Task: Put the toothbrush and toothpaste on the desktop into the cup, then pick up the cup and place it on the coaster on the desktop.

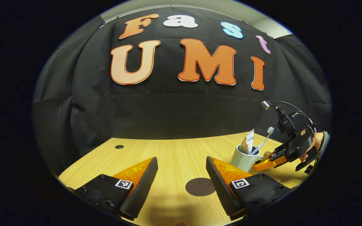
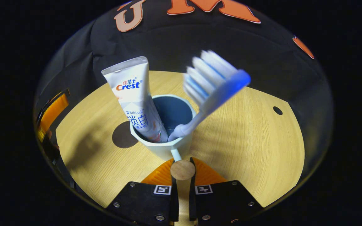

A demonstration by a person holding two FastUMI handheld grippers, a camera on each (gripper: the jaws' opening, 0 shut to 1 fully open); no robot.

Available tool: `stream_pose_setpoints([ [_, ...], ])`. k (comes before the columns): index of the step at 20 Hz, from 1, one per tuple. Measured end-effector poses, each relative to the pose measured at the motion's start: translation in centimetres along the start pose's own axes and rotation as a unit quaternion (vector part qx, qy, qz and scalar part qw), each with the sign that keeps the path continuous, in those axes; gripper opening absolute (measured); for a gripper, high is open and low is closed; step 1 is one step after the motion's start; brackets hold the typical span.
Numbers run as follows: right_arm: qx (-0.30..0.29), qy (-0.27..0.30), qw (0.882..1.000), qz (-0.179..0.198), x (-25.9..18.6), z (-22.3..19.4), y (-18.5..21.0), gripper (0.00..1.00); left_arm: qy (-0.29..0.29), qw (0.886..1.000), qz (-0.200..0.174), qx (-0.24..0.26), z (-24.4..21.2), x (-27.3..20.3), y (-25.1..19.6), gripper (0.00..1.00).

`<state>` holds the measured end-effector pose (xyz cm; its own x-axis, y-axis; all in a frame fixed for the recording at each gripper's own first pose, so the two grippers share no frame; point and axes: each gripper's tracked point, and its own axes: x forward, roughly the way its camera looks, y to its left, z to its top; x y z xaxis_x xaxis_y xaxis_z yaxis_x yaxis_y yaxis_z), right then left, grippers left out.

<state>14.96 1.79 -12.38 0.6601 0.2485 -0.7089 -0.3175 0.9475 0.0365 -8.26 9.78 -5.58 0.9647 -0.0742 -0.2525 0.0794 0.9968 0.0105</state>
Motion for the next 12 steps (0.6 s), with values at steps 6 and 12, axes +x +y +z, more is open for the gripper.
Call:
stream_pose_setpoints([
  [6, -0.010, -0.007, 1.000, 0.017, 0.5, 0.0, -0.1, 0.13, -0.003, 1.000, 0.006, 0.000, 0.0, -0.7, 0.9, 0.98],
  [12, -0.016, -0.010, 0.999, 0.035, 1.0, 0.1, -0.1, 0.13, -0.005, 1.000, 0.015, -0.003, -0.3, -1.2, 2.3, 0.98],
])
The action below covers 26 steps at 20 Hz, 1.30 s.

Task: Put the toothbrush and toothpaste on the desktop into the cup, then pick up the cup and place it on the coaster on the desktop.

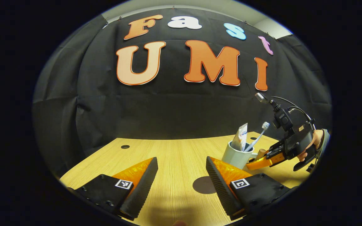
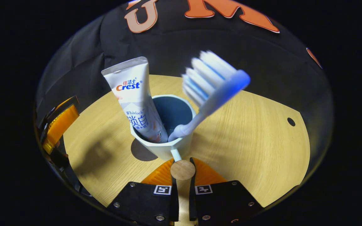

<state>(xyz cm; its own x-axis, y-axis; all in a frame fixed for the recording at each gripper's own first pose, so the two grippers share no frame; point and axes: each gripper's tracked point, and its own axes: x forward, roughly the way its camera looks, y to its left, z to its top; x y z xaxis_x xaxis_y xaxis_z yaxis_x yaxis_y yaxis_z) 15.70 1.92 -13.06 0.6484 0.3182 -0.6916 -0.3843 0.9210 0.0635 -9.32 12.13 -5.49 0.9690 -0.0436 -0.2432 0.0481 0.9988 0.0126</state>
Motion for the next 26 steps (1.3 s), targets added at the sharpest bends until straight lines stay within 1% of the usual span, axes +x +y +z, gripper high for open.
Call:
stream_pose_setpoints([
  [9, -0.018, 0.005, 1.000, 0.023, 0.3, 0.3, -0.1, 0.13, 0.004, 1.000, 0.009, -0.011, -0.8, -0.1, 2.2, 0.98],
  [10, -0.021, 0.008, 0.999, 0.024, 0.3, 0.4, 0.0, 0.13, 0.005, 1.000, 0.011, -0.012, -0.9, -0.1, 2.6, 0.96],
  [11, -0.024, 0.012, 0.999, 0.028, 0.4, 0.3, 0.0, 0.13, 0.007, 1.000, 0.011, -0.014, -1.1, -0.2, 2.8, 0.98],
  [12, -0.027, 0.017, 0.999, 0.030, 0.4, 0.3, 0.0, 0.13, 0.008, 1.000, 0.012, -0.015, -1.2, 0.0, 3.1, 0.98],
  [19, -0.058, 0.051, 0.997, 0.032, -0.1, 0.8, -0.7, 0.13, 0.016, 0.999, 0.014, -0.025, -2.1, 0.3, 3.8, 0.98],
  [22, -0.068, 0.065, 0.995, 0.023, -0.5, 1.0, -1.0, 0.13, 0.020, 0.999, 0.013, -0.028, -2.4, 0.3, 3.9, 0.98],
  [26, -0.056, 0.072, 0.995, 0.028, -0.5, 0.6, -0.8, 0.14, 0.023, 0.999, 0.013, -0.031, -2.6, 0.6, 3.8, 0.98],
])
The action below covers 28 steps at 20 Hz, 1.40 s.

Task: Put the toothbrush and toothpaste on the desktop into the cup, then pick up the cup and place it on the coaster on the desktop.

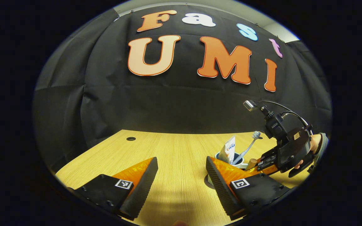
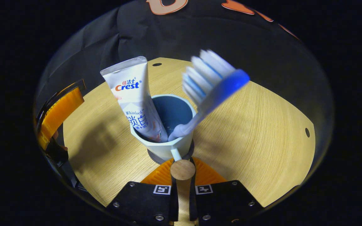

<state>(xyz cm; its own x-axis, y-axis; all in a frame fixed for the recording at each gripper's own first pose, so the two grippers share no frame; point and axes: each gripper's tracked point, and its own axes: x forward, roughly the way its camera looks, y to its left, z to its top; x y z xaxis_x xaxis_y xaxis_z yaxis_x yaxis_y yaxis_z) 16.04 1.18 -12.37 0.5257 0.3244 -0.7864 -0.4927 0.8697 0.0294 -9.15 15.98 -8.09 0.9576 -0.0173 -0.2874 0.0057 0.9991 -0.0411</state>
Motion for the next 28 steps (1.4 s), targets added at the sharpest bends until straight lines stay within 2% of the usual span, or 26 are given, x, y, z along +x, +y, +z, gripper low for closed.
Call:
stream_pose_setpoints([
  [5, 0.032, -0.069, 0.997, 0.033, -1.7, 1.6, 0.2, 0.33, 0.000, 1.000, -0.003, 0.000, 0.2, 0.0, -0.3, 0.98],
  [9, 0.026, -0.125, 0.991, 0.032, -3.8, 2.7, -0.1, 0.48, -0.008, 1.000, -0.013, 0.002, 0.8, 0.2, -0.9, 0.98],
  [11, 0.012, -0.150, 0.988, 0.024, -4.9, 2.9, -0.4, 0.63, -0.012, 1.000, -0.017, 0.003, 1.0, 0.3, -1.2, 0.98],
  [15, -0.014, -0.207, 0.978, 0.003, -6.5, 3.4, -0.7, 0.77, -0.027, 0.999, -0.023, 0.004, 2.0, 0.2, -1.9, 0.98],
  [20, -0.010, -0.280, 0.960, -0.012, -9.2, 4.4, -1.3, 0.81, -0.041, 0.999, -0.035, -0.004, 3.2, 0.2, -3.3, 0.98],
  [21, -0.006, -0.291, 0.957, -0.017, -9.8, 4.3, -1.7, 0.76, -0.045, 0.998, -0.037, -0.007, 3.5, 0.3, -3.6, 0.98],
  [22, -0.001, -0.303, 0.953, -0.021, -10.3, 4.4, -1.8, 0.81, -0.048, 0.998, -0.040, -0.009, 3.7, 0.4, -4.0, 0.96],
  [23, 0.005, -0.314, 0.949, -0.026, -10.7, 4.2, -2.1, 0.81, -0.052, 0.998, -0.042, -0.011, 4.0, 0.5, -4.5, 0.98],
  [28, 0.022, -0.349, 0.935, -0.064, -13.6, 3.4, -4.9, 0.81, -0.066, 0.996, -0.052, -0.011, 5.2, 1.0, -6.6, 0.98],
])
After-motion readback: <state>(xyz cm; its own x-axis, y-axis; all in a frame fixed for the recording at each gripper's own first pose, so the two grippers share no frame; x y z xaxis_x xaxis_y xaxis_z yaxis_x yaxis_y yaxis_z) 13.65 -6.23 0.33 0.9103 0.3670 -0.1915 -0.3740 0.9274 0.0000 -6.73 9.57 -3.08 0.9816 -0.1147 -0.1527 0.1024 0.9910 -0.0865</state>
